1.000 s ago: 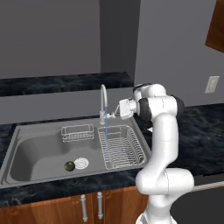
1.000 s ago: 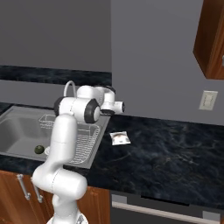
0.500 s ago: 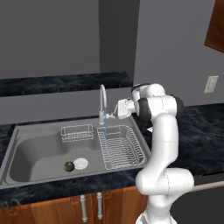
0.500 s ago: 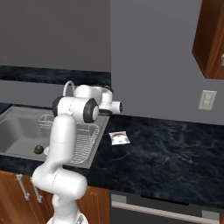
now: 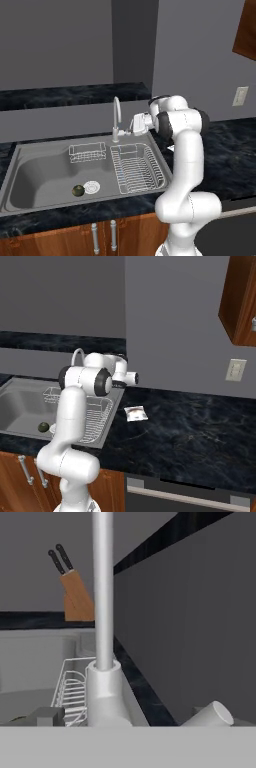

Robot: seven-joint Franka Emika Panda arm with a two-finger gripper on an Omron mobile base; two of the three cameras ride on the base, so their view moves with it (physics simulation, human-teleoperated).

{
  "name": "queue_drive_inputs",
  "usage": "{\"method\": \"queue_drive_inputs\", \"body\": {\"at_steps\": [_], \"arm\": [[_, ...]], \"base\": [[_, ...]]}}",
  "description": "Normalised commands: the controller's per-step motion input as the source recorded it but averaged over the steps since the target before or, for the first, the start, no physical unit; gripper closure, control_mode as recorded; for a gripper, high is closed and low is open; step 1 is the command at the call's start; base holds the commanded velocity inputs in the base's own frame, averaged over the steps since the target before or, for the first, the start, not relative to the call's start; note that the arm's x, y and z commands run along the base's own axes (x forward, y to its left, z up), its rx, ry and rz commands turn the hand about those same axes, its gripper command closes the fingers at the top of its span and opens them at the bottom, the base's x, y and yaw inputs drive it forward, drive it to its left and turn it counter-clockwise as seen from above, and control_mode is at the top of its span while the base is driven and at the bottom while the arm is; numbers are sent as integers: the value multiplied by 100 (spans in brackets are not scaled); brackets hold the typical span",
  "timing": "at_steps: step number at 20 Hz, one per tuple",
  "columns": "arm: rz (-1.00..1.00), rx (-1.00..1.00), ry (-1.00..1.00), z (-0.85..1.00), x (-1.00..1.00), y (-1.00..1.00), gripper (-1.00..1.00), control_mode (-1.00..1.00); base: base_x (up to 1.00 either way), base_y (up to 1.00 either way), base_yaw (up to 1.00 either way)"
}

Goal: Turn on the sink faucet. Then move the squash from the counter to the sink. Turn off the sink. Move the vegetable from the sink to the pot next to the stove. Finally move the pot to the front left burner.

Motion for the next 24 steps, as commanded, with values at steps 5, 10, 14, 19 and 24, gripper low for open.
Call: {"method": "queue_drive_inputs", "body": {"at_steps": [5, 10, 14, 19, 24], "arm": [[1, -1, 0, 1, 3, 11, -100, -100], [0, 3, -1, 0, 2, -39, -100, -100], [0, 5, -3, 0, 0, -57, -100, -100], [0, 6, -4, 0, -3, -60, -100, -100], [-1, 4, -7, 17, -48, -34, -100, -100]], "base": [[0, 0, 0], [0, 0, 0], [0, 0, 0], [0, 0, 0], [0, 0, 0]]}}
